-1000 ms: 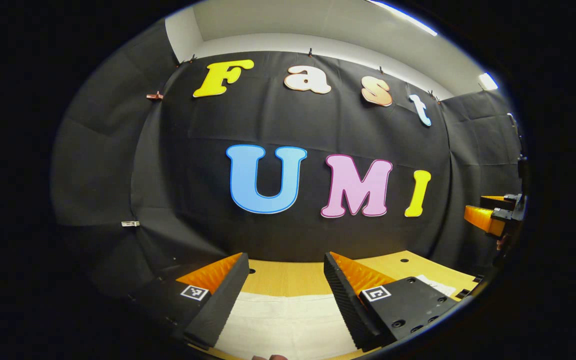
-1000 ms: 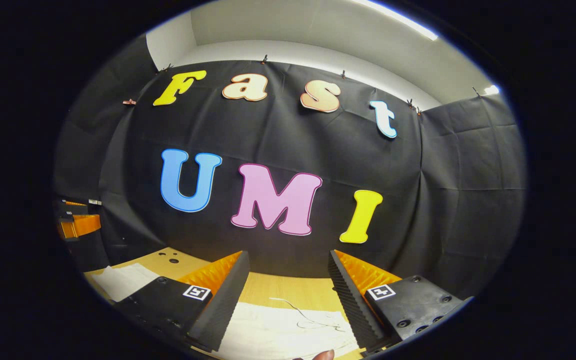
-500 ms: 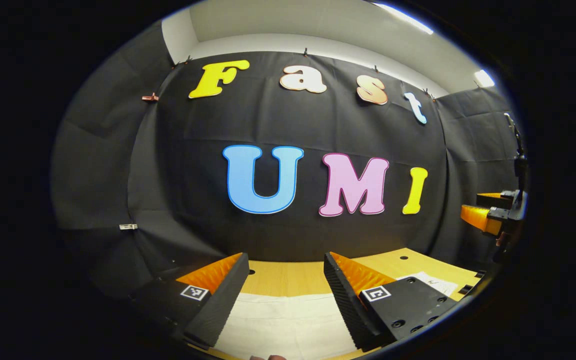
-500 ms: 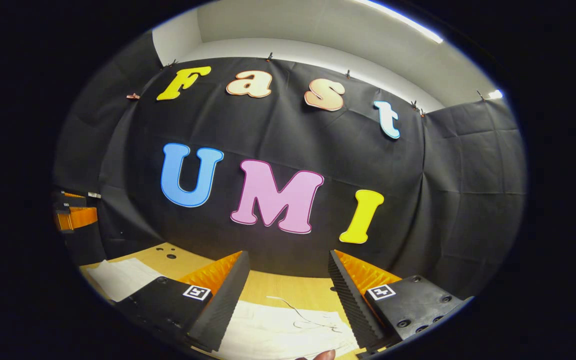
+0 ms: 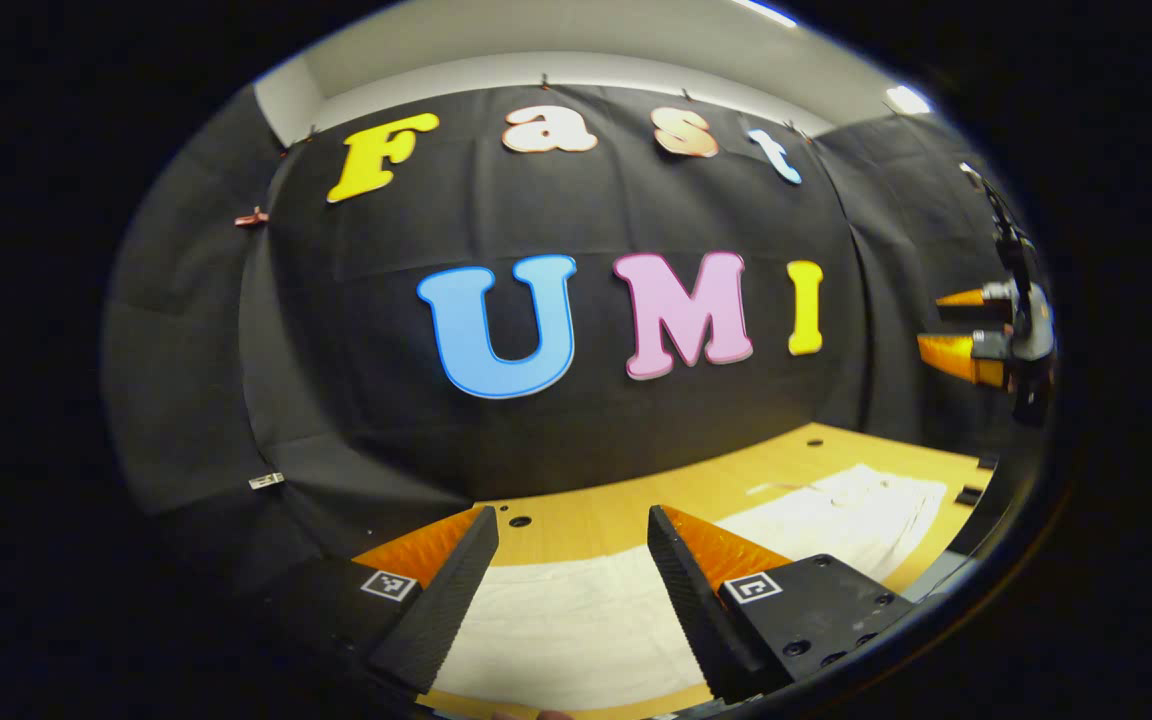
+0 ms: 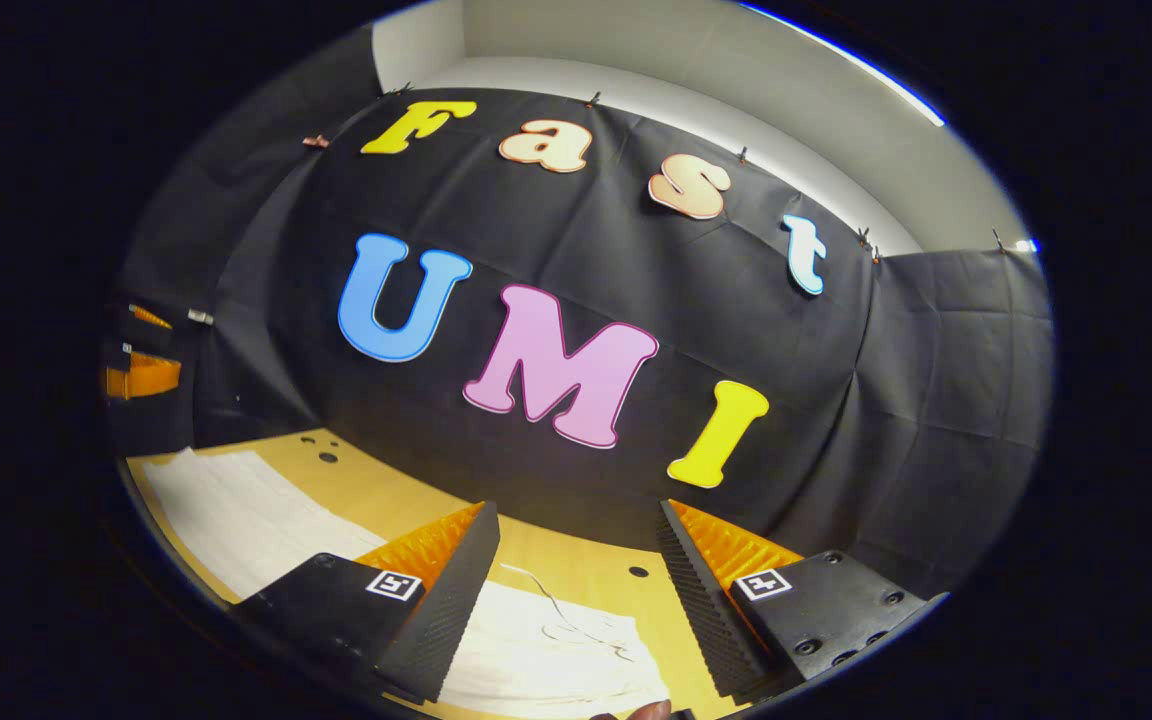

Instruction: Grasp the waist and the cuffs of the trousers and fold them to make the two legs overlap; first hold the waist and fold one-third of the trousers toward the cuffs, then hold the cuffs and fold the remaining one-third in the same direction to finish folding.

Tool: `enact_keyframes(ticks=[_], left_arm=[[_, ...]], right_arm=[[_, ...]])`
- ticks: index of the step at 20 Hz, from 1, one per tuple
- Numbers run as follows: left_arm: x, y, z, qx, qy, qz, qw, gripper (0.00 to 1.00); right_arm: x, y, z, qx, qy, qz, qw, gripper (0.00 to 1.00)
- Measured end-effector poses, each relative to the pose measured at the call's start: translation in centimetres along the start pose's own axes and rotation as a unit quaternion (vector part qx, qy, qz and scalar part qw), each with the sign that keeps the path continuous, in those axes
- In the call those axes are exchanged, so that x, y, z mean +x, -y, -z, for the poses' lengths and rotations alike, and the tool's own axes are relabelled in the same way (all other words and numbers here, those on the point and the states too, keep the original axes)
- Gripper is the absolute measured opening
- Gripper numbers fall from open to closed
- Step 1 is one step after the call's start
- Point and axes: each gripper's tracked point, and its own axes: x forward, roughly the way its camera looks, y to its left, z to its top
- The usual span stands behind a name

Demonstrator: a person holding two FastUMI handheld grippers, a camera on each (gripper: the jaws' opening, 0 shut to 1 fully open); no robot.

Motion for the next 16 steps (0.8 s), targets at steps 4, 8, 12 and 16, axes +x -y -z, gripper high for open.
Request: enact_keyframes(ticks=[4, 8, 12, 16], left_arm=[[-0.4, -0.4, 4.4, 0.109, -0.043, 0.027, 0.993, 0.96], [-2.8, -0.5, 11.3, 0.208, -0.095, 0.061, 0.972, 0.96], [-3.0, -0.2, 17.9, 0.333, -0.155, 0.118, 0.923, 0.96], [-3.4, -0.7, 24.7, 0.432, -0.214, 0.168, 0.86, 0.96]], right_arm=[[-1.1, 0.9, 5.6, -0.091, -0.042, -0.014, 0.995, 0.98], [-3.1, 0.9, 11.7, -0.154, -0.088, -0.05, 0.983, 0.98], [-4.8, 0.5, 16.1, -0.195, -0.125, -0.083, 0.969, 0.98], [-5.5, 0.5, 18.7, -0.207, -0.148, -0.093, 0.963, 0.98]])
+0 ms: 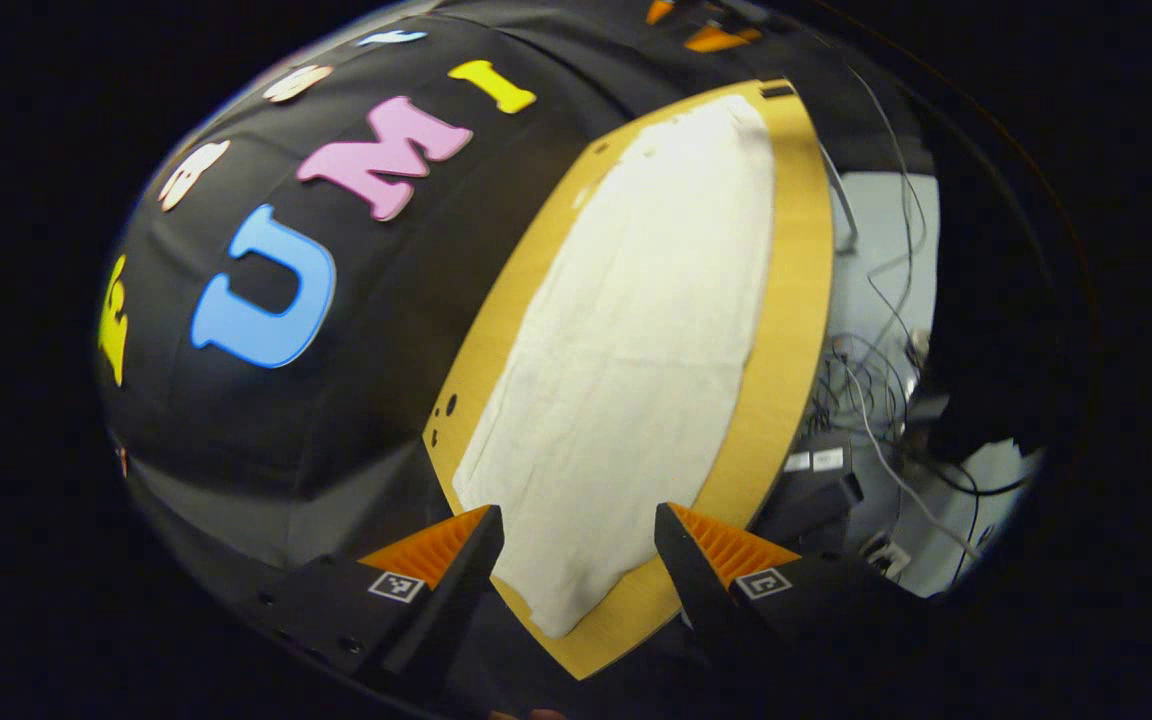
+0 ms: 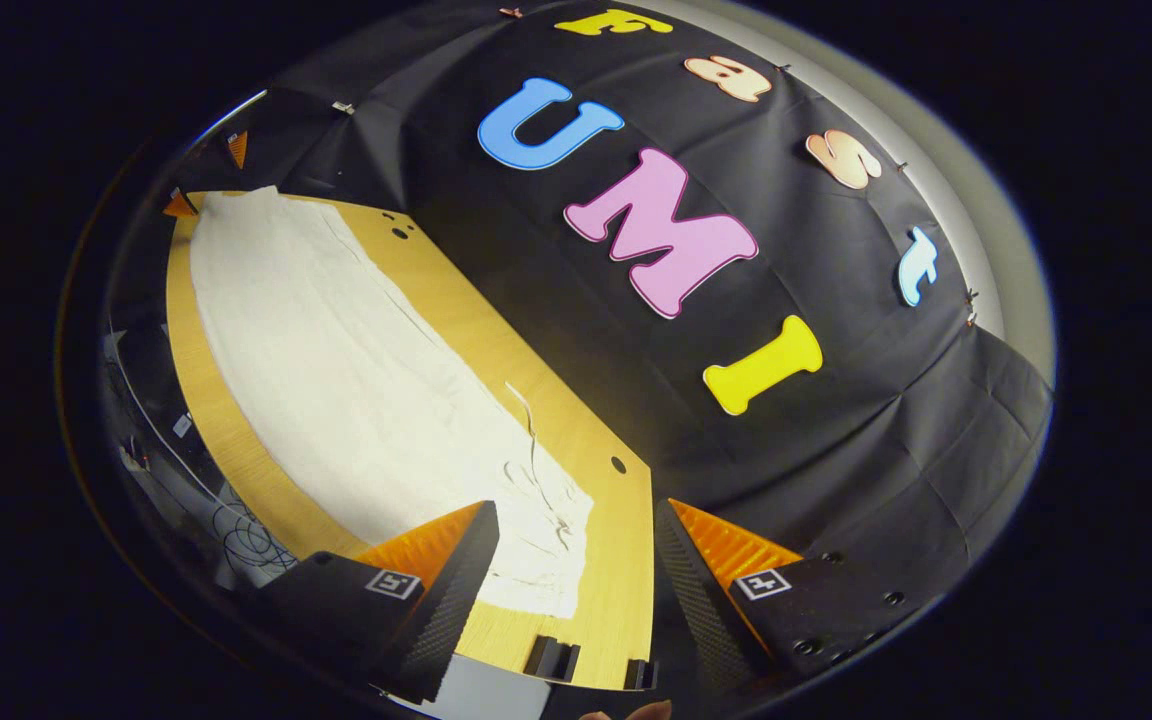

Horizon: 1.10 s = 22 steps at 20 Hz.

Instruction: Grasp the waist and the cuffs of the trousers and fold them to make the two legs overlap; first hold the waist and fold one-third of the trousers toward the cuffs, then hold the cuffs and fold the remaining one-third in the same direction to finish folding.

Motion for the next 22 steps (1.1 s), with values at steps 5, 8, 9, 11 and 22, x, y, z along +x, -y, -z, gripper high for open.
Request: enact_keyframes(ticks=[5, 8, 9, 11, 22], left_arm=[[3.6, 1.9, 3.2, 0.039, -0.043, 0.047, 0.997, 0.97], [4.6, 1.1, 4.2, 0.05, -0.06, 0.04, 0.996, 0.98], [5.1, 0.7, 4.7, 0.053, -0.067, 0.04, 0.996, 0.97], [6.3, -0.1, 5.3, 0.071, -0.08, 0.042, 0.993, 0.95], [12.6, -2.3, 7.1, 0.109, -0.15, 0.05, 0.981, 0.1]], right_arm=[[-0.2, -0.2, 0.8, -0.009, -0.012, -0.004, 1.0, 0.98], [-0.4, -0.3, 1.3, -0.01, -0.02, -0.004, 1.0, 0.98], [-0.5, -0.3, 1.5, -0.011, -0.024, -0.003, 1.0, 0.98], [-0.8, -0.5, 1.9, -0.011, -0.03, 0.0, 1.0, 0.98], [2.0, -3.8, 5.3, -0.062, -0.052, -0.054, 0.995, 0.98]])
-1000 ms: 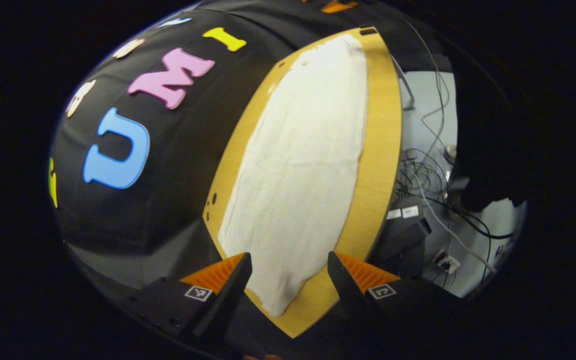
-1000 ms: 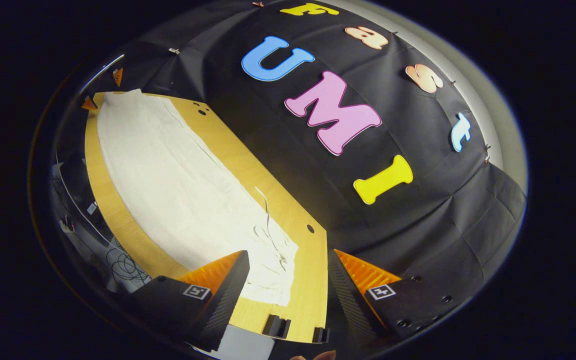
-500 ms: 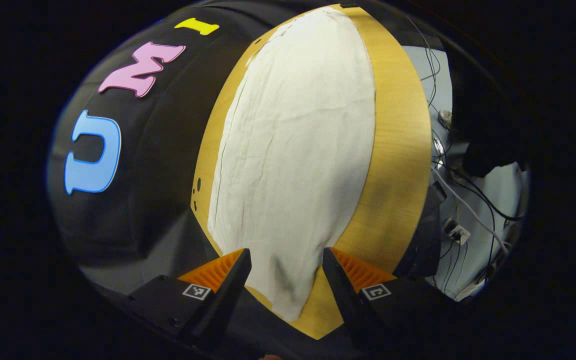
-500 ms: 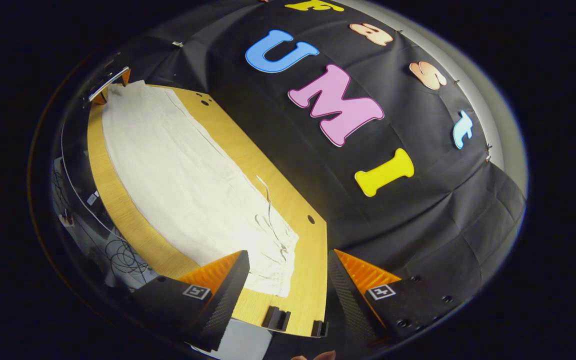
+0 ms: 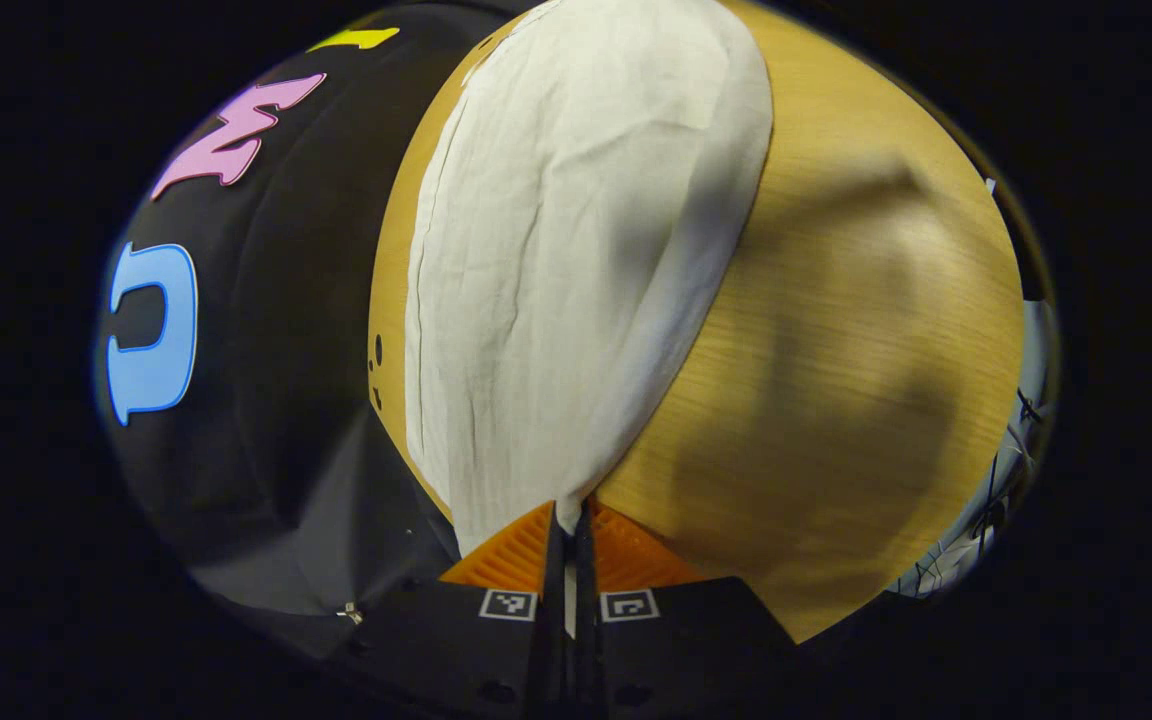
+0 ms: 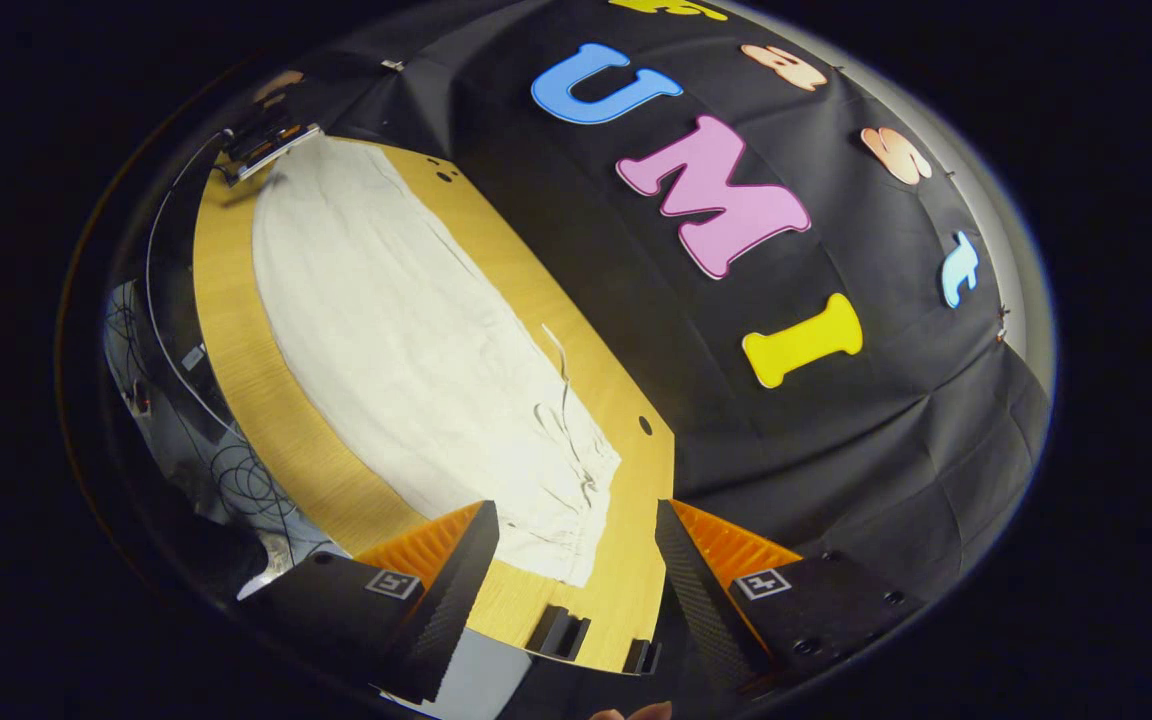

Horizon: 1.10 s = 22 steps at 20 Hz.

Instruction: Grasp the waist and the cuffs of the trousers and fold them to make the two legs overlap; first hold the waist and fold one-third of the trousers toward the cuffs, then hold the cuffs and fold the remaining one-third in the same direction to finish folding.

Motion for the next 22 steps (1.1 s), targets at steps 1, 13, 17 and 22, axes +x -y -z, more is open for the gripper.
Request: enact_keyframes(ticks=[1, 13, 17, 22], left_arm=[[0.2, 0.0, 0.0, -0.005, 0.002, 0.003, 1.0, 0.08], [0.2, 0.2, 0.2, -0.012, -0.005, 0.021, 1.0, 0.07], [0.2, 0.3, 0.1, -0.012, -0.008, 0.023, 1.0, 0.07], [0.2, 0.4, 0.1, -0.013, -0.006, 0.022, 1.0, 0.07]], right_arm=[[0.6, -0.6, 0.3, -0.013, 0.0, -0.011, 1.0, 0.98], [7.8, -4.9, 9.7, -0.164, -0.056, -0.115, 0.978, 0.98], [11.4, -3.1, 10.1, -0.196, -0.045, -0.103, 0.974, 0.95], [15.4, -3.2, 9.8, -0.247, -0.027, -0.113, 0.962, 0.7]])
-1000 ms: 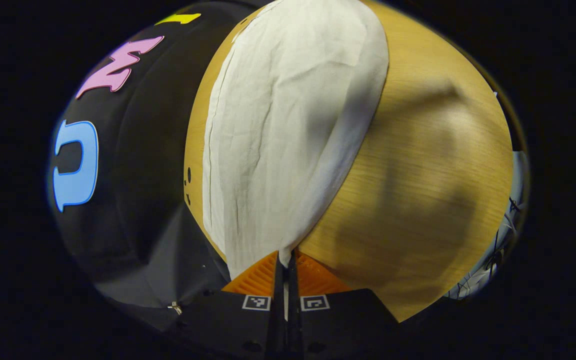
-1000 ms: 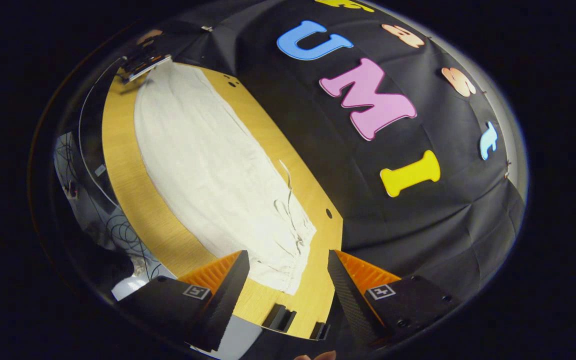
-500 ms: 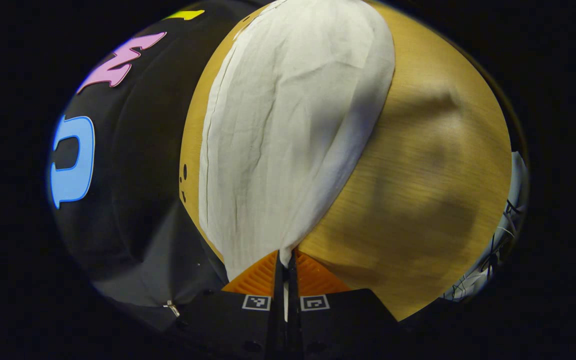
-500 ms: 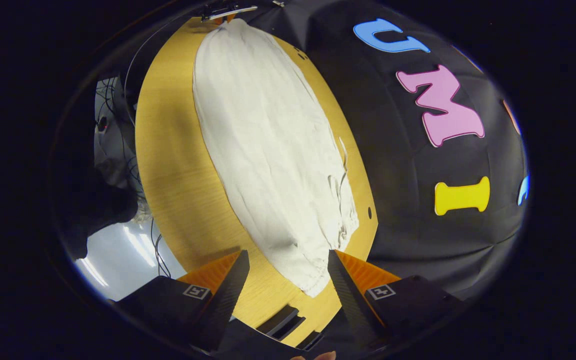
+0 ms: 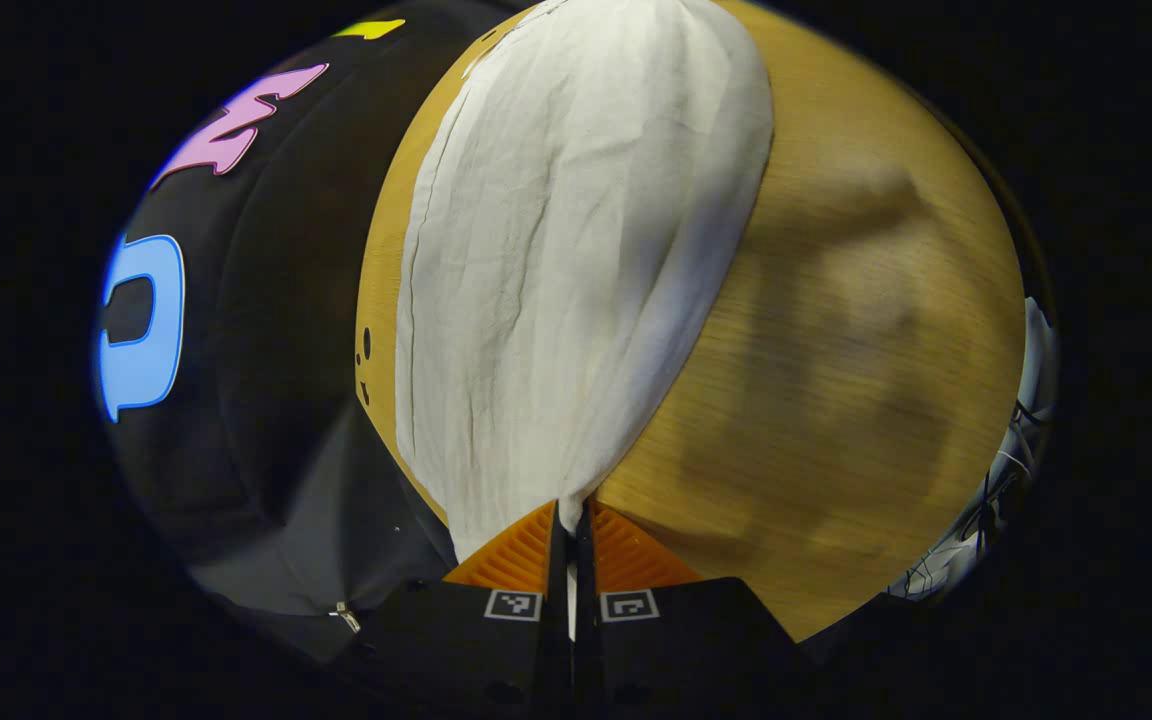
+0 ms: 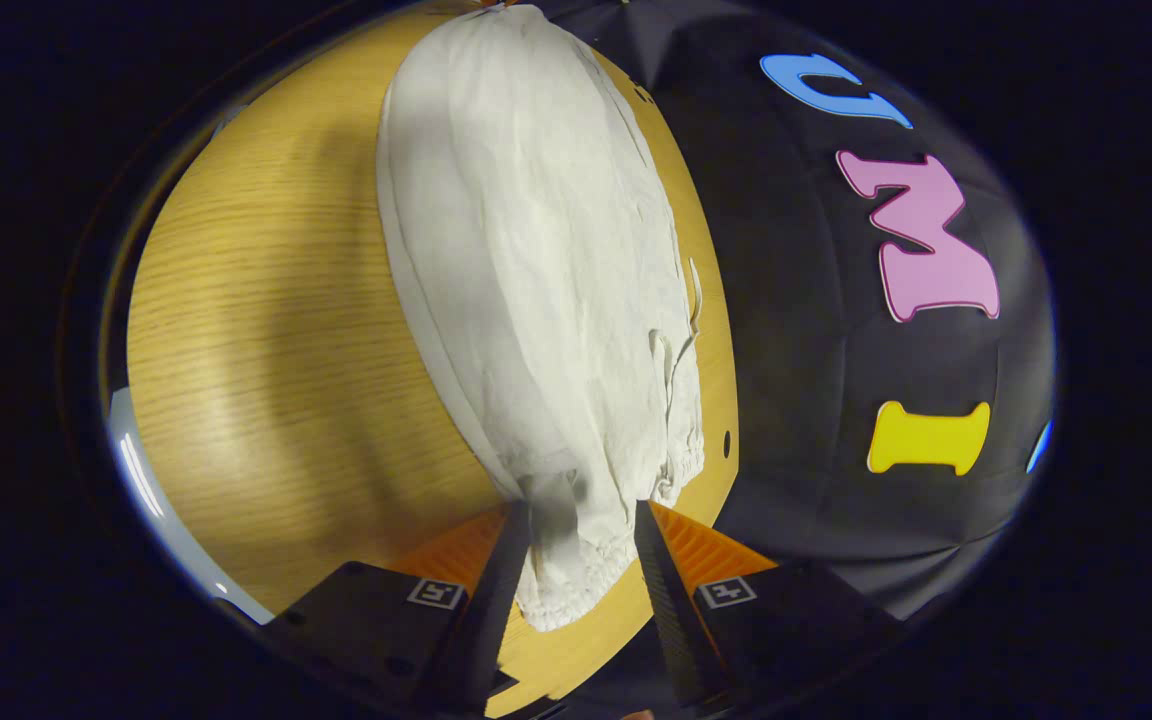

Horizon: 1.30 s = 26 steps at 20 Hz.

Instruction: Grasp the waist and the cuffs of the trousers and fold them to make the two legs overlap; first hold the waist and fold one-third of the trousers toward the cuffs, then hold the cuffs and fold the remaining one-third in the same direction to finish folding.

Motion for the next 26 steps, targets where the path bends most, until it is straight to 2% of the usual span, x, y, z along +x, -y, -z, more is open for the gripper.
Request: enact_keyframes(ticks=[2, 3, 4, 7, 8, 9, 10, 13, 15, 18, 20, 23, 26], left_arm=[[0.1, 0.0, 0.0, -0.001, 0.004, -0.002, 1.0, 0.07], [0.2, 0.0, 0.0, -0.001, 0.004, -0.002, 1.0, 0.07], [0.2, 0.1, 0.1, -0.001, 0.005, -0.004, 1.0, 0.07], [0.1, 0.0, -0.1, -0.009, 0.003, -0.004, 1.0, 0.06], [0.0, 0.3, -0.2, -0.026, 0.002, 0.005, 1.0, 0.06], [-0.2, 0.4, -0.3, -0.047, 0.004, 0.012, 0.999, 0.06], [-0.4, -0.1, -0.6, -0.067, 0.008, 0.004, 0.998, 0.05], [-2.1, -4.1, -1.0, -0.12, 0.022, -0.047, 0.991, 0.05], [-2.3, -6.3, -0.9, -0.156, 0.021, -0.06, 0.986, 0.05], [-1.7, -9.9, -1.0, -0.2, 0.009, -0.087, 0.976, 0.05], [-1.2, -12.8, -1.7, -0.21, 0.012, -0.105, 0.972, 0.05], [0.9, -16.1, -2.7, -0.211, 0.014, -0.112, 0.971, 0.05], [3.3, -17.8, -3.8, -0.225, 0.007, -0.097, 0.97, 0.05]], right_arm=[[0.3, -1.6, 0.3, 0.005, -0.006, -0.027, 1.0, 0.53], [0.2, -2.1, 0.4, 0.011, -0.008, -0.034, 0.999, 0.27], [0.1, -2.1, 0.6, 0.015, -0.009, -0.039, 0.999, 0.12], [-0.2, -1.8, 0.2, 0.043, -0.01, -0.061, 0.997, 0.06], [-0.5, -1.1, 0.2, 0.05, -0.01, -0.055, 0.997, 0.06], [-0.8, 0.1, 0.0, 0.049, -0.007, -0.038, 0.998, 0.06], [-1.2, 1.3, -0.3, 0.049, -0.002, -0.02, 0.999, 0.06], [-2.2, 5.3, -1.4, 0.075, 0.011, 0.027, 0.997, 0.05], [-2.2, 8.2, -1.6, 0.108, 0.01, 0.052, 0.993, 0.05], [0.0, 13.1, -2.2, 0.145, 0.013, 0.085, 0.986, 0.05], [1.0, 15.8, -2.8, 0.16, 0.021, 0.104, 0.981, 0.05], [3.5, 17.9, -2.9, 0.178, 0.014, 0.107, 0.978, 0.05], [6.6, 18.1, -2.9, 0.181, 0.002, 0.096, 0.979, 0.05]])
